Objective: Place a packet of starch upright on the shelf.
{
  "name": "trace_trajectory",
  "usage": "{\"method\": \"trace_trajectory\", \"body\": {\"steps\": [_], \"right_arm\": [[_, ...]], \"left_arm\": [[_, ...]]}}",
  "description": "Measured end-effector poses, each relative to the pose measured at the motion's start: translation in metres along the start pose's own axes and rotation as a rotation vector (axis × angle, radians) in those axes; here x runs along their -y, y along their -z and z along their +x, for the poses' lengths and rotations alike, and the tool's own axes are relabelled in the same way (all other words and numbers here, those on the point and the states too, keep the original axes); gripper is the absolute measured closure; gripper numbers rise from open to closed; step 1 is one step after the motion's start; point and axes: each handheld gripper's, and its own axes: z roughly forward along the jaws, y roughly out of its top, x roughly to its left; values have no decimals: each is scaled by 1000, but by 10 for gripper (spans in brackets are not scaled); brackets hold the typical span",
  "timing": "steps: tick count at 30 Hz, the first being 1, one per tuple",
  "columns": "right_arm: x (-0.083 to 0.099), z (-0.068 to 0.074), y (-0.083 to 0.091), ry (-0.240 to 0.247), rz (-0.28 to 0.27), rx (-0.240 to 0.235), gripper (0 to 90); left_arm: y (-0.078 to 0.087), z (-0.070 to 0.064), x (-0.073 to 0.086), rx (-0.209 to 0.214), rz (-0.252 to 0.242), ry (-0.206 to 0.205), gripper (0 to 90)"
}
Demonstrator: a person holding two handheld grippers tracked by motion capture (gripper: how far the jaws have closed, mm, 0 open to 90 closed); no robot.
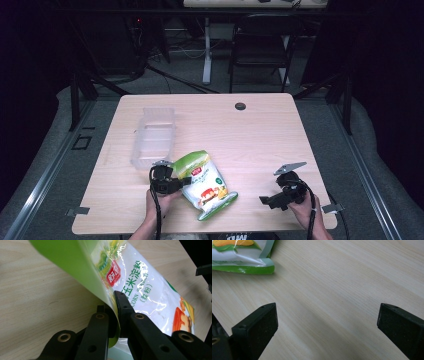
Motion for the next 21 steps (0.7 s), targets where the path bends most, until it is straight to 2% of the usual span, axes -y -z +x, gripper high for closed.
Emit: {"method": "trace_trajectory", "body": {"steps": [2, 8, 9, 15, 21], "right_arm": [[0, -2, 0, -13, -11, 2, 29], [1, -2, 1, -5, -4, 0, 30], [1, -2, 1, -11, -8, 3, 32], [1, -1, 1, -9, -6, 7, 34], [1, -3, 1, -11, -1, 18, 35]], "left_arm": [[0, 0, -1, 0, 3, -4, 888], [3, -3, -3, 7, -3, -6, 894], [3, -3, -4, 7, -1, -19, 895], [5, -4, -6, 6, -8, -35, 895], [8, -7, -8, -18, -51, -50, 892]]}}
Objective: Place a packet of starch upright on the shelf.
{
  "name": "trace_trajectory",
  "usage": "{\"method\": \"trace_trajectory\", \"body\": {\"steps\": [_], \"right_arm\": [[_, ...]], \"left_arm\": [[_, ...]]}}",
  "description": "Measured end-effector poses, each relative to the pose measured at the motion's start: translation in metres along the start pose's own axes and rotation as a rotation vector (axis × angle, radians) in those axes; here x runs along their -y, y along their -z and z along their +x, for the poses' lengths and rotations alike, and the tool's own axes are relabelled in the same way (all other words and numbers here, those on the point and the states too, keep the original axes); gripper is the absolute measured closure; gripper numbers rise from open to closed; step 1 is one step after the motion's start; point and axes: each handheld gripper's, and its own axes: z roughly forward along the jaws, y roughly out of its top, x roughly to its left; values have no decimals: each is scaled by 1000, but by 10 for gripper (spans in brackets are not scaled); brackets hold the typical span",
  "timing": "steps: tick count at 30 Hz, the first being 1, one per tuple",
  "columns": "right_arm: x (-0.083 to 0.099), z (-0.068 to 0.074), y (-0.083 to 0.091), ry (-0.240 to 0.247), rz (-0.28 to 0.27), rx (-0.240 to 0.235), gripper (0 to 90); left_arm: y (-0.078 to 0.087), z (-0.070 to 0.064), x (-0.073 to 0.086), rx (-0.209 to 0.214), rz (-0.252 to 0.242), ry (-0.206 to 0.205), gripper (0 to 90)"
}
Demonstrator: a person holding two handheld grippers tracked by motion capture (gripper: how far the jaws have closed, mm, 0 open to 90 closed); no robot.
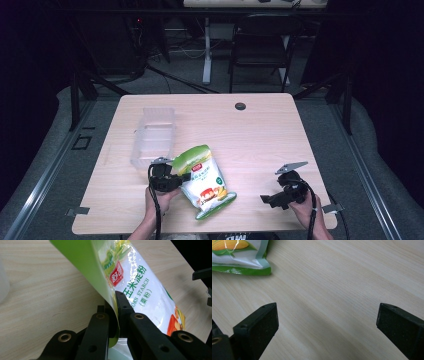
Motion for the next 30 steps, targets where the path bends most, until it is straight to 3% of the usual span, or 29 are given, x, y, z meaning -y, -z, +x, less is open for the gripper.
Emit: {"method": "trace_trajectory", "body": {"steps": [10, 14, 16, 19, 22, 25, 30], "right_arm": [[0, 1, -1, -6, 0, -7, 37], [0, 1, -1, -5, 2, -5, 37], [1, 2, 0, -2, 0, -4, 38], [1, 3, 0, 5, 5, 6, 38], [0, 2, -1, 4, 8, 6, 38], [1, 3, -1, 4, 4, 5, 39], [2, 3, 1, -2, -1, 3, 39]], "left_arm": [[6, -7, -8, 22, -22, -43, 897], [11, -9, -12, 61, -42, -36, 897], [14, -9, -13, 103, -56, -15, 897], [18, -12, -17, 146, -70, -28, 897], [23, -17, -22, 161, -75, -63, 897], [26, -18, -26, 187, -71, -122, 897], [26, -19, -32, 200, -59, -166, 897]]}}
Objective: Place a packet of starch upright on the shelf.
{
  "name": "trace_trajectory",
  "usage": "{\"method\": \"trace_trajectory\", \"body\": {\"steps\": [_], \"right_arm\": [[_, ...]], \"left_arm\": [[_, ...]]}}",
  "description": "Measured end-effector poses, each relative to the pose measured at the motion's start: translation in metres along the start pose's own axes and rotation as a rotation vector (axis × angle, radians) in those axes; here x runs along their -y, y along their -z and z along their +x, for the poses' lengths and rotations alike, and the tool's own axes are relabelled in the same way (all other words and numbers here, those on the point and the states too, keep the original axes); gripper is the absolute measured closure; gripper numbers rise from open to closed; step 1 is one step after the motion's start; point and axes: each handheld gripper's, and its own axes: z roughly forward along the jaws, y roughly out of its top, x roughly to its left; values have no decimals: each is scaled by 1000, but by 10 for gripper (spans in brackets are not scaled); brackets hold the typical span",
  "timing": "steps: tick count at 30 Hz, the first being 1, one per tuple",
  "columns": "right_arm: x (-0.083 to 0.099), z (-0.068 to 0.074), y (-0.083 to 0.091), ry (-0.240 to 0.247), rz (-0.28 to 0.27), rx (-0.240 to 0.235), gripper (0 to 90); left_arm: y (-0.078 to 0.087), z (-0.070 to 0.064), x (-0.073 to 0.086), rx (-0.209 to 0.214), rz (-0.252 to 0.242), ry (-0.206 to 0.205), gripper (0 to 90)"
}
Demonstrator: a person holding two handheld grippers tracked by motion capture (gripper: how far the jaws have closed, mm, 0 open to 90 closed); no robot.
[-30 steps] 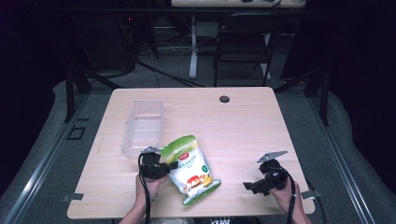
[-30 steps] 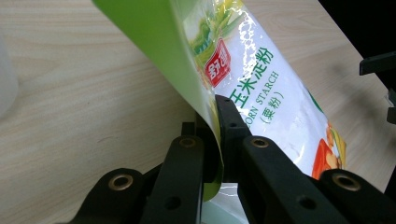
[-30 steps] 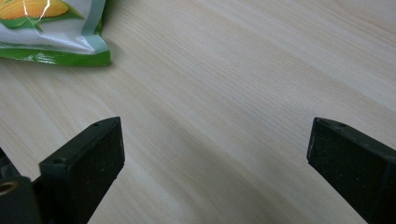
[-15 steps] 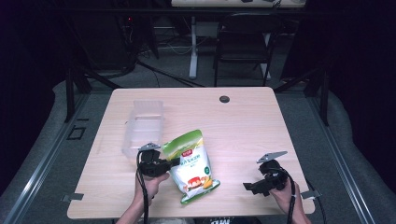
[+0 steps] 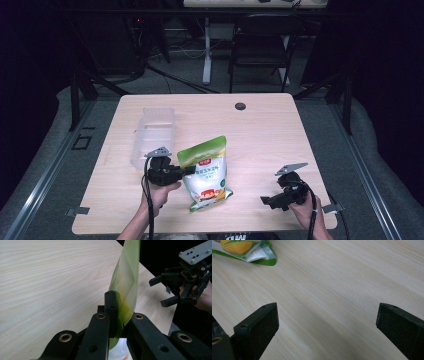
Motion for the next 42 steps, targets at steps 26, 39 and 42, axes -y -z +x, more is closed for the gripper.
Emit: {"method": "trace_trajectory", "body": {"steps": [26, 39, 42], "right_arm": [[-1, -1, -1, 3, 9, 1, 40], [-1, -2, -1, 4, 15, 4, 40], [-1, -2, -1, 6, 20, 6, 40]], "left_arm": [[16, -16, -71, -4, 46, -243, 898], [30, -10, -108, -49, 35, -328, 898], [32, -8, -115, -53, 32, -341, 898]]}}
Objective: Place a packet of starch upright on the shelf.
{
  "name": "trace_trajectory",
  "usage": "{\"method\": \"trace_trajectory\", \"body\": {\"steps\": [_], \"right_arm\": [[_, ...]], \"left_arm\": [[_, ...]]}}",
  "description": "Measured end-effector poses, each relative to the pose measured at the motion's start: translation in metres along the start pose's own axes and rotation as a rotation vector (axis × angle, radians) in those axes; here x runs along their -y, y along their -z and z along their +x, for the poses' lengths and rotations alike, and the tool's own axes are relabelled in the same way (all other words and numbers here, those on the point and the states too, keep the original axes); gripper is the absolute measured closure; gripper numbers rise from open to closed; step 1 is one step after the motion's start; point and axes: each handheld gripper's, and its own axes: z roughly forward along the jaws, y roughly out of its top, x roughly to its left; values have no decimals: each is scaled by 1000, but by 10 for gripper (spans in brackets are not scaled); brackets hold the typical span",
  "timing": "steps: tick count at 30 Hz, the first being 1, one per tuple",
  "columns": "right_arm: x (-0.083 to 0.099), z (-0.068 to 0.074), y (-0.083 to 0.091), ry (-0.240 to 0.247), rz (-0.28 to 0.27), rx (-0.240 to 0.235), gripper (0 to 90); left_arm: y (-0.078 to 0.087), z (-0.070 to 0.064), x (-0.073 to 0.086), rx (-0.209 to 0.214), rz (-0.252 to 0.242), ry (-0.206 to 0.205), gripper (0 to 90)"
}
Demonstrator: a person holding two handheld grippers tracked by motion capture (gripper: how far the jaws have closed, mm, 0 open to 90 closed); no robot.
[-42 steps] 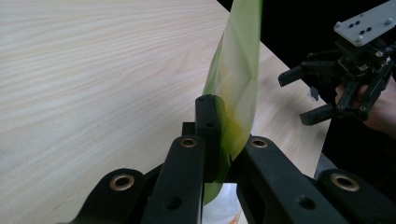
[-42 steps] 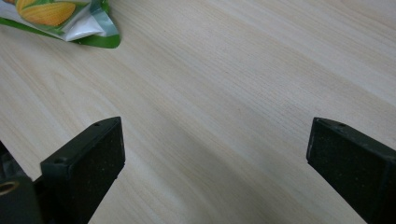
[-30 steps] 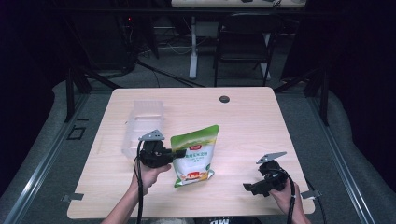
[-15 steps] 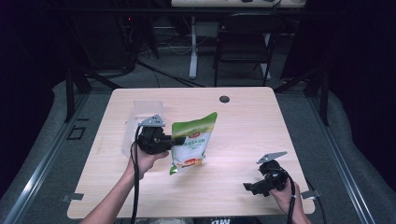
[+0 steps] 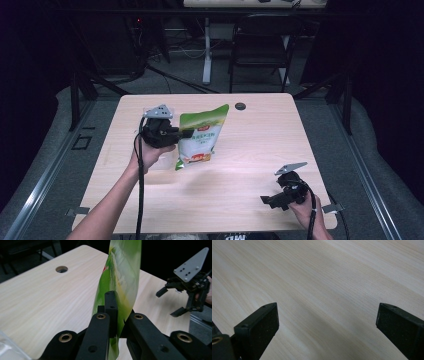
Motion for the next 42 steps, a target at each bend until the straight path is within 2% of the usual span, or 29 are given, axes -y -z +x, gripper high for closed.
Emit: {"method": "trace_trajectory", "body": {"steps": [3, 8, 15, 26, 30, 33, 37, 42], "right_arm": [[0, 1, 0, -6, -9, 0, 40], [0, 0, 0, -11, -6, 0, 40], [0, 0, 0, -7, -3, 0, 40], [1, -1, -1, -11, -7, 0, 40], [1, -1, -1, -10, -8, 2, 40], [0, 0, 0, -1, 0, 1, 40], [1, -1, -1, -4, -4, 6, 40], [1, 0, -1, -1, 0, 1, 40]], "left_arm": [[3, 4, -8, -19, 3, -23, 898], [8, 10, -17, -13, 0, -42, 898], [18, 20, -30, -36, -11, -80, 898], [32, 45, -38, -88, -31, -99, 898], [37, 52, -40, -119, -29, -102, 897], [40, 58, -39, -130, -38, -95, 898], [43, 63, -40, -138, -39, -93, 898], [48, 67, -44, -178, -32, -112, 899]]}}
